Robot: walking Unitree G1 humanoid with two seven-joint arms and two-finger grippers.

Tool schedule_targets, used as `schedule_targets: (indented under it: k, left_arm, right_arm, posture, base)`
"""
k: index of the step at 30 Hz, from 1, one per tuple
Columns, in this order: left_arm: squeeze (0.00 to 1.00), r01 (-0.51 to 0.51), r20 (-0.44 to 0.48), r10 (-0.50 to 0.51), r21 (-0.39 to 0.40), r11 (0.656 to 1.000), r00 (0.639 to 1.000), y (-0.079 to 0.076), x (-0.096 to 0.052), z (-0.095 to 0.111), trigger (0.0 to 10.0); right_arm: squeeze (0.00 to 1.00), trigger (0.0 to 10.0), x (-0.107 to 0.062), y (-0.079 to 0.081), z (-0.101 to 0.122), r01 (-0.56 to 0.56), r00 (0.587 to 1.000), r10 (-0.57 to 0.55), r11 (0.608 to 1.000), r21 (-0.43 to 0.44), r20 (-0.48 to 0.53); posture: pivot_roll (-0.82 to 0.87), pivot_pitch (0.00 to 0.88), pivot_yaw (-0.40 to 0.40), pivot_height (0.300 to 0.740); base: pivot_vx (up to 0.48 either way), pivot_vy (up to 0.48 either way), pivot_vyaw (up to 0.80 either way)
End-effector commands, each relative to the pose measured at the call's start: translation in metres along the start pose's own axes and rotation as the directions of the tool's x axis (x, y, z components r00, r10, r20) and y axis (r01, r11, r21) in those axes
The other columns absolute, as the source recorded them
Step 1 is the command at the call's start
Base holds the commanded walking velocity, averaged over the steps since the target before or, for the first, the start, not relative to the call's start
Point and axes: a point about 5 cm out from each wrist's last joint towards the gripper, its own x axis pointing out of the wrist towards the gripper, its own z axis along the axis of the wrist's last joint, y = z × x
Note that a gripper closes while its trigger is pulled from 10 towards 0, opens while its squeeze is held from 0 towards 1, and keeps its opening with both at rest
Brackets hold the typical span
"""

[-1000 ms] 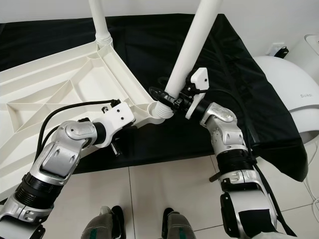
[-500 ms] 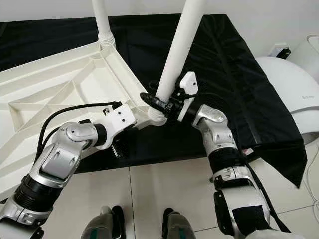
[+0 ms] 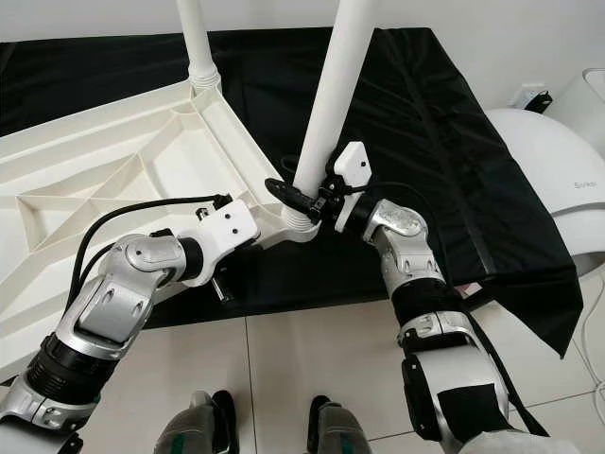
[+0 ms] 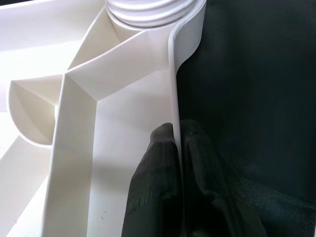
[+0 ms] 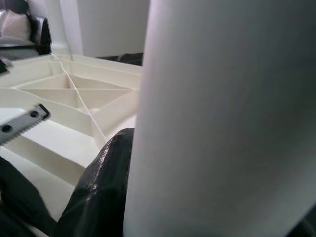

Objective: Building children table

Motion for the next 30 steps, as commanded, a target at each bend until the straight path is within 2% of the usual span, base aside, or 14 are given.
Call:
schedule_targets:
  k: [1,10,17,30]
  left_arm:
    - [0.00,-0.054,-0.002,0.054,0.020,0.998,0.999,0.000,-0.003,0.001,10.0]
    - [0.00,-0.054,-0.001,0.054,0.018,0.998,0.999,0.000,-0.003,0.002,10.0]
    - [0.00,-0.054,-0.004,0.054,0.013,0.998,0.999,0.001,-0.004,0.001,10.0]
    - [0.00,-0.052,-0.004,0.052,0.012,0.999,0.999,0.001,-0.004,0.002,10.0]
  right_arm:
    - [0.00,10.0,-0.005,0.000,-0.009,0.005,0.999,-0.005,1.000,0.000,-0.041]
    - [0.00,10.0,-0.008,0.000,-0.012,0.010,0.999,-0.010,1.000,-0.007,-0.051]
    - [0.00,10.0,-0.011,0.008,-0.019,-0.008,0.999,0.007,0.999,-0.032,-0.052]
    - [0.00,10.0,-0.011,0.015,-0.026,-0.026,0.998,0.024,0.999,-0.037,-0.058]
  posture:
    - [-0.06,0.191,-0.031,0.740]
    - [-0.06,0.198,-0.030,0.740]
    - [-0.06,0.208,-0.024,0.740]
    - [-0.07,0.212,-0.022,0.740]
  base:
    - [0.000,0.000,0.00]
    - [0.000,0.000,0.00]
    - [0.000,0.000,0.00]
    - [0.000,0.000,0.00]
